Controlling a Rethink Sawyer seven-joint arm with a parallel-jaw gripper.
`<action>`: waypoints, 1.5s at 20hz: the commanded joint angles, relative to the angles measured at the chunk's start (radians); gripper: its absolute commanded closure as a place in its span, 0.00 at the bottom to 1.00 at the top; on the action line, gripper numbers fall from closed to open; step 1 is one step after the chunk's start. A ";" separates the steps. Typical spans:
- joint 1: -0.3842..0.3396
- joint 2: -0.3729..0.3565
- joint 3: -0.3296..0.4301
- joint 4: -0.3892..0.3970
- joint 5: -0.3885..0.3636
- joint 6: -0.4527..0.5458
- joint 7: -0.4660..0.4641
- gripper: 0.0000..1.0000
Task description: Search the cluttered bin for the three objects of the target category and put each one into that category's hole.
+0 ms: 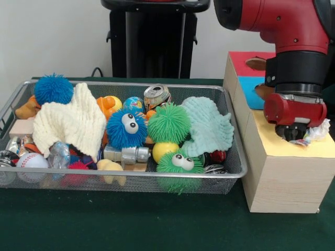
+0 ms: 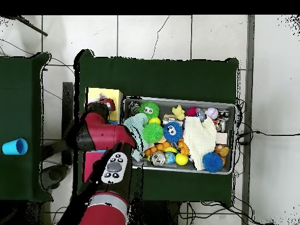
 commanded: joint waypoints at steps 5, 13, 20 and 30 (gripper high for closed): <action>-0.125 0.033 0.181 0.027 -0.184 0.151 0.028 1.00; -0.125 0.035 0.177 0.016 -0.225 0.161 0.070 1.00; -0.129 0.035 0.181 0.012 -0.232 0.171 0.074 1.00; -0.123 -0.171 0.180 0.154 -0.219 0.368 0.066 1.00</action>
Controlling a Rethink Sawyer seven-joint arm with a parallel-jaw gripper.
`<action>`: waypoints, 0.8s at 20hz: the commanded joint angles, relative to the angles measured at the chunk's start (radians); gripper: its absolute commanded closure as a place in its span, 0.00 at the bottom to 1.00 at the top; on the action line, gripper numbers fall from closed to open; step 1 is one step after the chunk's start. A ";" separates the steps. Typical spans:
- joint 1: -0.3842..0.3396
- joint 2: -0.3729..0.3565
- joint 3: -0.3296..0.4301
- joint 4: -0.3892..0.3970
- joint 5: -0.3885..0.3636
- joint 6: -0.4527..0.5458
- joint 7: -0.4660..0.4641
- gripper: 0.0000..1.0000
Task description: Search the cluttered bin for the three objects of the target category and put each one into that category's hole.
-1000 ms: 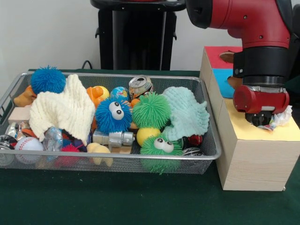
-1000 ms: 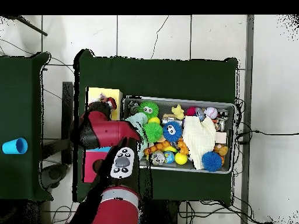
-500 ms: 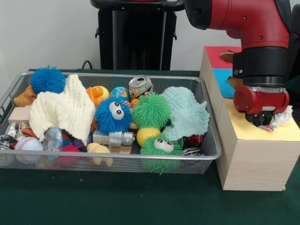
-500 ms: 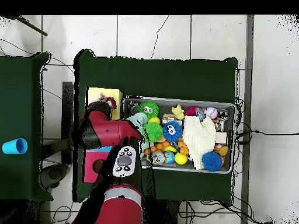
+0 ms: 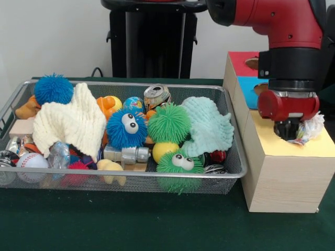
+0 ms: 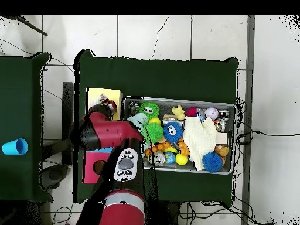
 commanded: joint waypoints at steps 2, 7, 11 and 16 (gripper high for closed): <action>-0.025 -0.158 0.082 0.169 -0.059 0.263 0.061 1.00; -0.014 -0.293 0.086 0.213 -0.040 0.413 0.056 1.00; -0.010 -0.351 0.090 0.225 -0.032 0.476 0.060 1.00; -0.019 -0.376 0.105 0.239 -0.025 0.514 0.073 1.00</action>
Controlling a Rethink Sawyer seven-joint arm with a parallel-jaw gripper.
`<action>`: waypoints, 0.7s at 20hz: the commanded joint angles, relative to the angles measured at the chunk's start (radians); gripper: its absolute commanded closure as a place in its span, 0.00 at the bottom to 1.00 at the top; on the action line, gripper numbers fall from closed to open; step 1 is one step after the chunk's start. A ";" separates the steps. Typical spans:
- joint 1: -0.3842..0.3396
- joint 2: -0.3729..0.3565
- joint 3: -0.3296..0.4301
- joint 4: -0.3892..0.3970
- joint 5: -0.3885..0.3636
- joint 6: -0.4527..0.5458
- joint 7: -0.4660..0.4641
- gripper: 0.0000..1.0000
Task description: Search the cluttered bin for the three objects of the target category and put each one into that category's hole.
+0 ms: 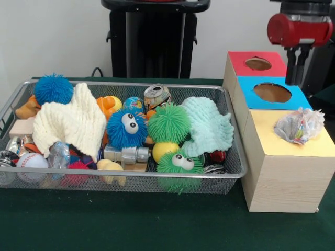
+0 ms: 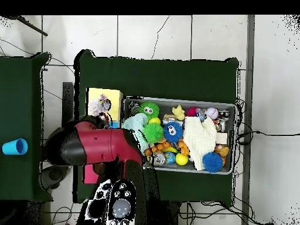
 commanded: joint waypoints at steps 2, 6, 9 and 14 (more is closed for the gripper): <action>-0.001 -0.041 0.076 0.106 -0.010 0.127 0.108 1.00; 0.055 -0.003 0.048 0.085 -0.009 0.110 0.170 1.00; 0.058 0.022 0.056 0.077 -0.004 0.098 0.169 1.00; 0.020 0.057 0.106 0.099 0.008 0.035 0.148 1.00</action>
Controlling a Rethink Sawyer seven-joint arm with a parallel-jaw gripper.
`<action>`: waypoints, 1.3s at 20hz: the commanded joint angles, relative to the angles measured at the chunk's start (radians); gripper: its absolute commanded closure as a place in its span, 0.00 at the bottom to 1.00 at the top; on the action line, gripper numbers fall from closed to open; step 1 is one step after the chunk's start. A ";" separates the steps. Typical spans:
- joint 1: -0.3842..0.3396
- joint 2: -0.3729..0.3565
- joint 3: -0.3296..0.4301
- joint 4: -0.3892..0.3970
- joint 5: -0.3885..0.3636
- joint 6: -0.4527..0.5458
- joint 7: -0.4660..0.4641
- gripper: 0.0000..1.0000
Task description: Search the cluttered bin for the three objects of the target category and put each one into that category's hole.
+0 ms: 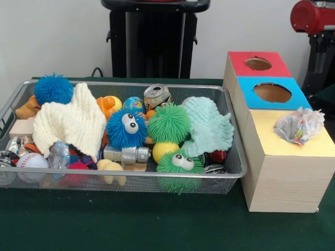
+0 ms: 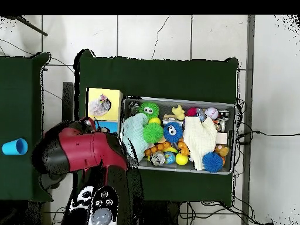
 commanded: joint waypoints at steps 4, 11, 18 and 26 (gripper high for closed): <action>-0.054 0.103 0.115 0.089 -0.004 -0.040 0.143 1.00; -0.077 0.149 0.121 0.055 -0.033 -0.084 0.129 1.00; -0.019 0.117 0.085 0.032 0.000 -0.014 0.180 1.00; 0.010 0.117 0.079 0.005 0.032 0.029 0.204 1.00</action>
